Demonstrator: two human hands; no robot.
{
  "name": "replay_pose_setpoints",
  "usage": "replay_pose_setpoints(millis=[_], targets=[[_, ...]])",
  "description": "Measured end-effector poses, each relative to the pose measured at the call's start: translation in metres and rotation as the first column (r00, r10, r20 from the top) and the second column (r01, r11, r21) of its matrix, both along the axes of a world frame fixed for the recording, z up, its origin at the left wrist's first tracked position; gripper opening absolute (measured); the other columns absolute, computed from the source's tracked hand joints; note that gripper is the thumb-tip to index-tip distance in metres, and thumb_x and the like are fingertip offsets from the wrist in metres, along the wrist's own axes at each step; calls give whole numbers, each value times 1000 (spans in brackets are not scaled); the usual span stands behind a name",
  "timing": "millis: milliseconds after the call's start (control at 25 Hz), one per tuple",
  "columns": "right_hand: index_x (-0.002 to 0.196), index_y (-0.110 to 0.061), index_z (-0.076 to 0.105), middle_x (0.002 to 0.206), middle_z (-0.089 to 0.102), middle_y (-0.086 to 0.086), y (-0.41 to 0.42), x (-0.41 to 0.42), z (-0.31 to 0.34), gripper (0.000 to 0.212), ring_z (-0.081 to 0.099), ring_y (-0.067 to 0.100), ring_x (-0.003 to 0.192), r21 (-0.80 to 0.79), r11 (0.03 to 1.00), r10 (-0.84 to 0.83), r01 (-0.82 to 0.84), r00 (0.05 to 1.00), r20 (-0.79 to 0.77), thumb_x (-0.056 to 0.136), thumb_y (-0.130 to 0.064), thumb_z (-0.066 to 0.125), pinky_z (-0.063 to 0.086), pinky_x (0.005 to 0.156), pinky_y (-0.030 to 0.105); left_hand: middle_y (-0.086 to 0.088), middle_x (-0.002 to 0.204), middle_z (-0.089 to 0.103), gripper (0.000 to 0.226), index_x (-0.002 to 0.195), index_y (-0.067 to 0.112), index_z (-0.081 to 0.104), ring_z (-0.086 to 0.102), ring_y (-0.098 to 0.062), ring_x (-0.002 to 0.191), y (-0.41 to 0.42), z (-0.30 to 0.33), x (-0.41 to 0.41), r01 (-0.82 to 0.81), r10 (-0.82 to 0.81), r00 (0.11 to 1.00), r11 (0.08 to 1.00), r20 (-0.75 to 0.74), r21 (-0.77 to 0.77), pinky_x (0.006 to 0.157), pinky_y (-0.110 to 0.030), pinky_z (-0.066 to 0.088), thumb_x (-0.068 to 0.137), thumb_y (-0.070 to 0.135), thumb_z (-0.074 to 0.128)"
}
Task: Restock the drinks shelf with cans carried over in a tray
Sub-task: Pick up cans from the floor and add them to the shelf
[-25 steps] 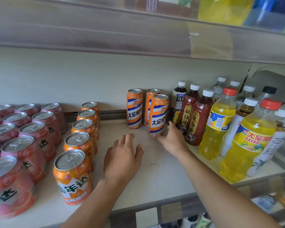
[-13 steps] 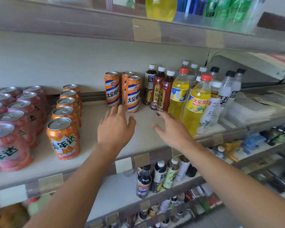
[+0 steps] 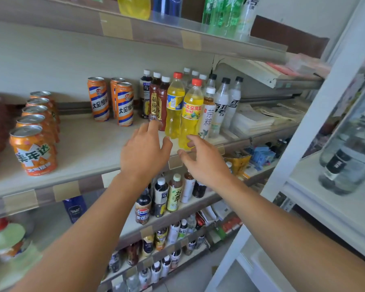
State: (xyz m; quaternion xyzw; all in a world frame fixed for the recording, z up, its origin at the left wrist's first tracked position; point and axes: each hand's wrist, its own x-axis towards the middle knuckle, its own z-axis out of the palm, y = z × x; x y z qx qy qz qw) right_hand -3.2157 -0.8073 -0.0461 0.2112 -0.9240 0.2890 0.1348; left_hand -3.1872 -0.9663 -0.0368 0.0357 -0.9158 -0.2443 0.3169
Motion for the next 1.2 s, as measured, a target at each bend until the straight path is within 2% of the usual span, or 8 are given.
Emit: replay_pose_setpoints(millis=[120,240,480,600,800,960,1080,1200], targets=[[150,-21,33,144,48,-2,17,16,-9,59,46,17,129,41,999,-20,20,1000,8,99,-44,50,40,99,31,-2,124,59,36,127,18,48,54,-27,111,18,-9,11,45,-45,999,999,10,-7,79,-41,46,95,36,48],[148,-21,36,140,51,-2,25,26,-32,57,49,18,126,4,1000,-24,24,999,33,98,-44,50,45,99,35,-2,124,59,36,127,19,49,54,-26,113,24,-30,19,82,-81,995,996,61,-21,79,-42,48,94,35,48],[145,-19,39,137,53,-1,20,44,-101,52,51,15,124,14,999,-35,34,996,85,99,-41,50,44,96,33,-4,116,61,31,123,19,51,59,-29,101,13,-96,34,127,-121,974,992,193,-19,65,-34,40,96,35,47],[142,-16,42,134,56,1,8,49,-150,50,53,17,121,15,998,-67,65,988,140,98,-38,52,47,95,35,-3,113,62,29,121,20,52,60,-29,97,-6,-141,38,122,-127,955,992,268,38,64,-34,42,96,33,48],[135,-12,50,125,62,4,-21,67,-244,46,57,21,114,-13,995,-94,101,961,258,94,-30,60,49,90,36,-2,114,63,29,120,23,53,60,-29,101,-38,-228,52,143,-171,907,985,386,99,74,-41,51,92,32,52],[134,-14,51,123,62,4,-38,89,-324,46,57,22,114,5,994,-102,108,930,353,91,-27,62,50,89,38,1,116,63,30,121,25,50,60,-31,102,-53,-301,67,118,-158,843,987,515,111,70,-40,50,92,34,49],[134,-12,52,121,63,7,-42,108,-385,48,58,27,113,77,994,-103,79,912,396,89,-27,61,54,82,43,1,117,62,30,121,27,48,60,-29,101,-57,-358,82,135,-188,791,982,582,134,71,-40,51,93,35,48],[133,-12,52,121,63,9,-39,131,-462,50,60,29,111,142,988,-116,55,874,473,88,-29,62,54,82,41,5,116,62,30,122,28,48,61,-23,104,-62,-428,100,112,-190,744,981,641,161,75,-43,54,93,35,49]])
